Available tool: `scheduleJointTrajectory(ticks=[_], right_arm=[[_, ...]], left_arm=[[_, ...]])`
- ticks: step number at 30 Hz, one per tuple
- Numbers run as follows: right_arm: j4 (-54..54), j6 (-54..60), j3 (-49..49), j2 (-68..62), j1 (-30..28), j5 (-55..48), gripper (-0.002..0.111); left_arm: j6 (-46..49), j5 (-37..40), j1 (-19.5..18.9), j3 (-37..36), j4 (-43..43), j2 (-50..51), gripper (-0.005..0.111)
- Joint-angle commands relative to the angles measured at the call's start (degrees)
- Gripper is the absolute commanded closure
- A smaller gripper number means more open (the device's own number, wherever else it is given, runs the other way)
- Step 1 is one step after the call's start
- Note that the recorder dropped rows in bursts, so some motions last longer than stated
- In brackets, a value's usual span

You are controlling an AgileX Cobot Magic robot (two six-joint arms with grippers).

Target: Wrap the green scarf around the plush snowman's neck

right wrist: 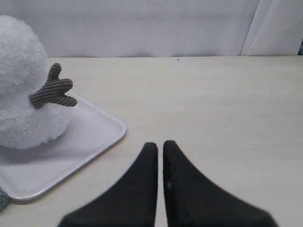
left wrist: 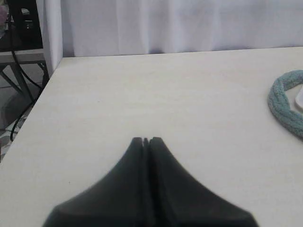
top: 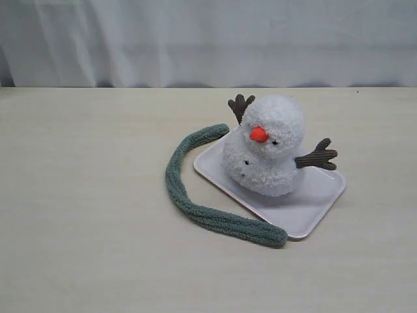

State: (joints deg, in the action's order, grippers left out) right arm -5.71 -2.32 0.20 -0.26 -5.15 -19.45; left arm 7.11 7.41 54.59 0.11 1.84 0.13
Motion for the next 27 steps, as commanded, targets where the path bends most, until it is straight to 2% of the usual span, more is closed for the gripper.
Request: scheduleJointTrajectory(ticks=[1, 5, 16, 17, 18, 20, 22, 23, 24, 25, 27], right_arm=[[-2.2, 0.5, -0.2, 0.3, 0.0, -0.1, 0.104], [-5.8, 0.5, -0.2, 0.3, 0.0, 4.0, 0.104], [-6.2, -0.6, -0.2, 0.3, 0.0, 48.1, 0.104], [-6.2, -1.9, -0.2, 0.3, 0.0, 52.1, 0.104], [-6.2, -9.4, -0.2, 0.3, 0.0, 59.5, 0.104], [-6.0, -21.4, -0.2, 0.3, 0.0, 63.2, 0.104], [-6.8, -28.9, 1.4, 0.3, 0.0, 60.2, 0.104], [-12.8, -32.1, 6.0, 0.3, 0.0, 52.2, 0.104], [-21.3, -40.0, 11.8, 0.2, 0.0, 43.2, 0.104], [-25.5, -45.6, 14.3, -0.9, 0.0, 38.5, 0.104], [-48.5, -68.4, 21.9, -5.0, 0.0, 33.0, 0.092]], left_arm=[[0.0, -1.8, 0.1, -0.1, 0.8, -0.1, 0.107], [0.0, -1.8, 0.1, -0.1, 0.8, -0.1, 0.107], [0.0, -1.8, 0.1, -0.1, 0.8, -0.1, 0.107], [0.0, -1.8, 0.1, -0.1, 0.8, -0.1, 0.107], [0.0, -1.8, 0.1, -0.1, 0.8, -0.1, 0.107], [0.0, -1.8, 0.1, -0.1, 0.8, -0.1, 0.107], [0.0, -1.8, 0.1, -0.1, 0.8, -0.1, 0.107], [0.0, -1.8, 0.1, -0.1, 0.8, -0.1, 0.107], [0.0, -1.8, 0.1, -0.1, 0.8, -0.1, 0.107], [0.0, -1.8, 0.1, -0.1, 0.8, -0.1, 0.107], [0.0, -1.8, 0.1, -0.1, 0.8, -0.1, 0.107]])
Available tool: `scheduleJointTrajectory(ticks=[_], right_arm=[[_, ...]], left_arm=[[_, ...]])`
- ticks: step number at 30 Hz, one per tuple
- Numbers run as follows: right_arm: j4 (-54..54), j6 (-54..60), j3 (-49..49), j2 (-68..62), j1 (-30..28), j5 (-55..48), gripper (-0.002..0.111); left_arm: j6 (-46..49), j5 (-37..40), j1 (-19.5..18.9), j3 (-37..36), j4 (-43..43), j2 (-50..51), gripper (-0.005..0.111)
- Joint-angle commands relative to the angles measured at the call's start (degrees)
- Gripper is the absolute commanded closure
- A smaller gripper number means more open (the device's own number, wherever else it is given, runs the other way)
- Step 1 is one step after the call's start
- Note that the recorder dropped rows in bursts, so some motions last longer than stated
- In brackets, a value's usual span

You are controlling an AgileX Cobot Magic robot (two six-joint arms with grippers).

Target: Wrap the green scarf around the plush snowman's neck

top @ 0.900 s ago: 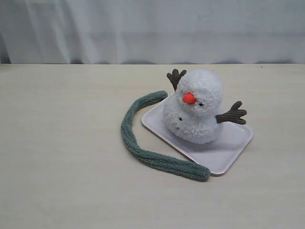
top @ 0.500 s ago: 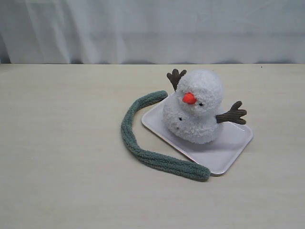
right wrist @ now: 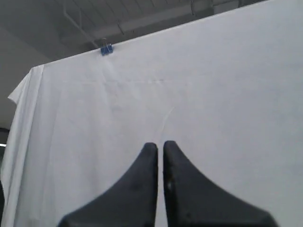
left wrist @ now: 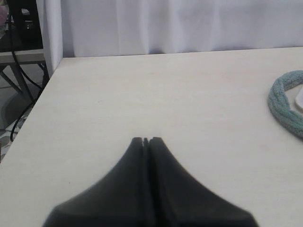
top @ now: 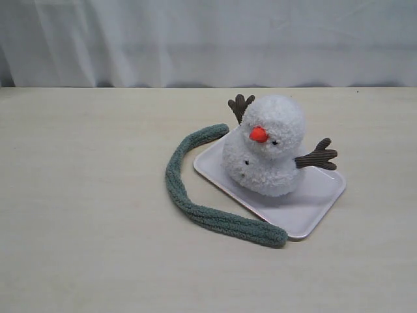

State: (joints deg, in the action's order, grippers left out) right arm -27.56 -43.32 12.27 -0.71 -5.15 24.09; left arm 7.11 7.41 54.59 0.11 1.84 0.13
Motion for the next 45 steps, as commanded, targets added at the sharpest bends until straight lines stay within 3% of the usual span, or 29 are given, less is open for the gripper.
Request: scheduleJointTrajectory(ticks=[1, 3, 4, 10, 15, 18, 27, 32, 34, 37, 45], right_arm=[[-39.5, -40.6, 13.4, -6.9, 0.0, -10.0, 0.084], [-68.5, -69.1, 19.7, -13.5, 0.0, -4.2, 0.066], [-72.4, -77.3, 22.7, -17.2, -0.1, -0.5, 0.060], [-72.4, -65.4, 28.1, -32.2, -0.3, -5.4, 0.060], [-72.4, -48.4, 26.0, -44.8, -0.3, -33.0, 0.060], [-56.8, -28.4, 25.8, -50.5, -0.3, -42.5, 0.060], [14.9, 33.8, 41.1, -69.0, -0.1, -66.8, 0.060], [43.0, 56.9, 42.2, -71.2, 0.1, -72.6, 0.064], [45.8, 59.3, 41.6, -71.2, 2.3, -74.0, 0.069], [44.0, 58.4, 39.5, -71.2, 10.0, -74.7, 0.069], [38.6, 44.0, 38.3, -73.7, 34.3, -70.8, 0.069]], left_arm=[[0.0, -1.8, 0.1, -0.1, 0.8, -0.1, 0.107], [0.0, -1.8, 0.1, -0.1, 0.8, -0.1, 0.107], [0.0, -1.8, 0.1, -0.1, 0.8, -0.1, 0.107], [0.0, -1.8, 0.1, -0.1, 0.8, -0.1, 0.107], [0.0, -1.8, 0.1, -0.1, 0.8, -0.1, 0.107], [0.0, -1.8, 0.1, -0.1, 0.8, -0.1, 0.107], [0.0, -1.8, 0.1, -0.1, 0.8, -0.1, 0.107], [0.0, -1.8, 0.1, -0.1, 0.8, -0.1, 0.107], [0.0, -1.8, 0.1, -0.1, 0.8, -0.1, 0.107], [0.0, -1.8, 0.1, -0.1, 0.8, -0.1, 0.107], [0.0, -1.8, 0.1, -0.1, 0.8, -0.1, 0.107]])
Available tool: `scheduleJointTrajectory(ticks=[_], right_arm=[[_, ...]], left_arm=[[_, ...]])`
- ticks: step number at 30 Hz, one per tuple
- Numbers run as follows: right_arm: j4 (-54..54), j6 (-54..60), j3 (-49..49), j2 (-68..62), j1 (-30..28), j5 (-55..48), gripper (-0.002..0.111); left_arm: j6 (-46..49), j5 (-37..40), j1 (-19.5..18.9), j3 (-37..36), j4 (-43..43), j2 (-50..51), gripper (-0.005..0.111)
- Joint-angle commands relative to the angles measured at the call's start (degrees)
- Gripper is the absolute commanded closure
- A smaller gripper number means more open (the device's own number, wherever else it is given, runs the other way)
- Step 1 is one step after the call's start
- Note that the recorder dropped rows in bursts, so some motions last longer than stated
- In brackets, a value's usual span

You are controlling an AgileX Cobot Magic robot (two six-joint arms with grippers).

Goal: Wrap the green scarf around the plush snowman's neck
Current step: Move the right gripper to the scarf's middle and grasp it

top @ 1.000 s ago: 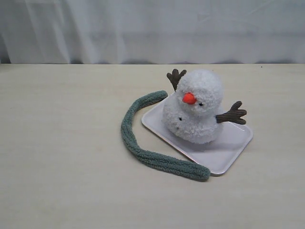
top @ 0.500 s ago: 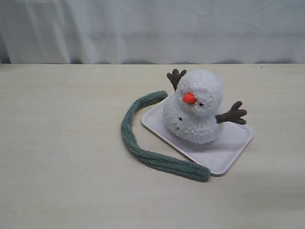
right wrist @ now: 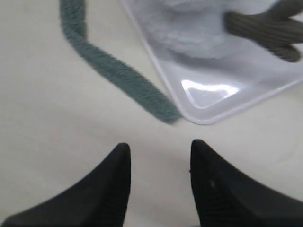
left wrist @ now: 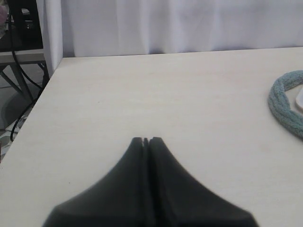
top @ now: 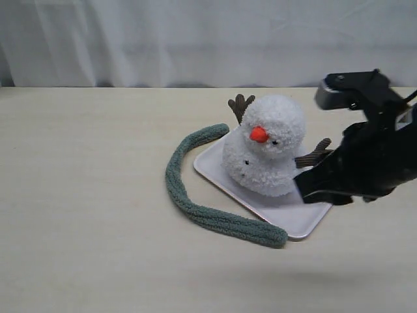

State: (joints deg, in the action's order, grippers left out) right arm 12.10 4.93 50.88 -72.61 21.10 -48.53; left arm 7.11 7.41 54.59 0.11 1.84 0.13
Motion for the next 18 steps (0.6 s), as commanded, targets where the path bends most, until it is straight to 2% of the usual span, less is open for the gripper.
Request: scheduleJointTrajectory(ticks=[1, 3, 6, 8, 15, 18], right_arm=[[-1.0, -4.5, -0.3, -2.8, 10.4, 1.9, 0.069], [-1.0, -4.5, -0.3, -4.9, 14.1, 3.3, 0.067], [-1.0, -4.5, -0.3, -9.1, 19.5, 9.3, 0.057], [-1.0, -5.3, 1.0, -12.7, 22.0, 13.4, 0.054], [-2.0, -5.8, 16.0, -27.1, 24.4, 13.8, 0.054], [-8.5, -10.5, 22.9, -33.1, 24.1, 13.2, 0.054]], left_arm=[[0.0, -1.8, 0.1, -0.1, 0.8, -0.1, 0.107], [0.0, -1.8, 0.1, -0.1, 0.8, -0.1, 0.107], [0.0, -1.8, 0.1, -0.1, 0.8, -0.1, 0.107], [0.0, -1.8, 0.1, -0.1, 0.8, -0.1, 0.107], [0.0, -1.8, 0.1, -0.1, 0.8, -0.1, 0.107], [0.0, -1.8, 0.1, -0.1, 0.8, -0.1, 0.107]])
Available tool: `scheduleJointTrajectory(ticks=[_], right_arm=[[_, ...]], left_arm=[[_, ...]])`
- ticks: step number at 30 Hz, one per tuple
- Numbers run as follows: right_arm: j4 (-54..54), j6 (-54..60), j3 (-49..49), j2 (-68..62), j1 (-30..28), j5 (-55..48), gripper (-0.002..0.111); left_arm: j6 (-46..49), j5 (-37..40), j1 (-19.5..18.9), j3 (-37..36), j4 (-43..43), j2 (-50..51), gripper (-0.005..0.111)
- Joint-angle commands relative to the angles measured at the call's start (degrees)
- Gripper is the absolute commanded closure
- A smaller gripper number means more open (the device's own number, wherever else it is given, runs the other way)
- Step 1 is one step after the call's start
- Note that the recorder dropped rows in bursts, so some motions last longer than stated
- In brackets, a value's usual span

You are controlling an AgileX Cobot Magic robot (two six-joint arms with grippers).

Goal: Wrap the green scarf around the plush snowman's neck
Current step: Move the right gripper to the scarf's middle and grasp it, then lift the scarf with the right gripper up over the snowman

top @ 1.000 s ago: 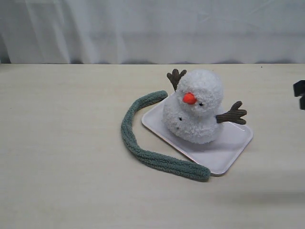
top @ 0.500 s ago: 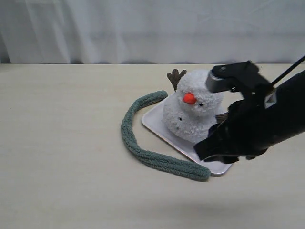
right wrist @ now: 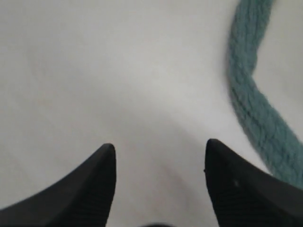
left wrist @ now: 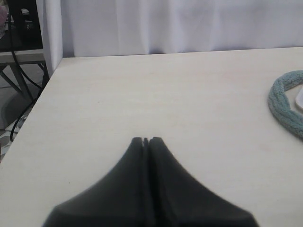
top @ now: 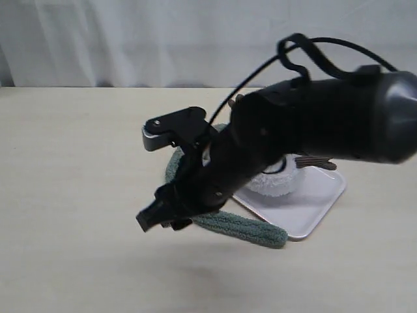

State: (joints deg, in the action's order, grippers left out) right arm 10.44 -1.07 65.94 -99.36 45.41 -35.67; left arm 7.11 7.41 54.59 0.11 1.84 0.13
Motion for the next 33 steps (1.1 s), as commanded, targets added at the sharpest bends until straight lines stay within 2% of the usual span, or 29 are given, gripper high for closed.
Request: scheduleJointTrajectory(ticks=[1, 5, 9, 14, 22, 25, 32, 33], right_arm=[[-8.6, -6.1, 9.7, -8.0, -0.5, -0.6, 0.054], [-12.5, -6.6, 20.3, -18.9, -0.6, -6.6, 0.054], [-16.9, -9.2, 25.4, -26.0, -1.7, -8.0, 0.054], [-17.2, -9.5, 26.0, -29.1, -4.3, -8.0, 0.054], [-17.2, -8.6, 26.0, -31.7, -4.0, -5.0, 0.055], [-17.4, -8.5, 26.0, -32.1, -4.0, -5.9, 0.064], [-17.5, -3.4, 26.0, -31.2, -4.0, -10.2, 0.104], [-17.5, -3.0, 26.0, -30.9, -4.0, -10.7, 0.104]], left_arm=[[0.0, -1.8, 0.1, -0.1, 0.8, -0.1, 0.107], [0.0, -1.8, 0.1, -0.1, 0.8, -0.1, 0.107], [0.0, -1.8, 0.1, -0.1, 0.8, -0.1, 0.107], [0.0, -1.8, 0.1, -0.1, 0.8, -0.1, 0.107], [0.0, -1.8, 0.1, -0.1, 0.8, -0.1, 0.107], [0.0, -1.8, 0.1, -0.1, 0.8, -0.1, 0.107], [0.0, -1.8, 0.1, -0.1, 0.8, -0.1, 0.107], [0.0, -1.8, 0.1, -0.1, 0.8, -0.1, 0.107]])
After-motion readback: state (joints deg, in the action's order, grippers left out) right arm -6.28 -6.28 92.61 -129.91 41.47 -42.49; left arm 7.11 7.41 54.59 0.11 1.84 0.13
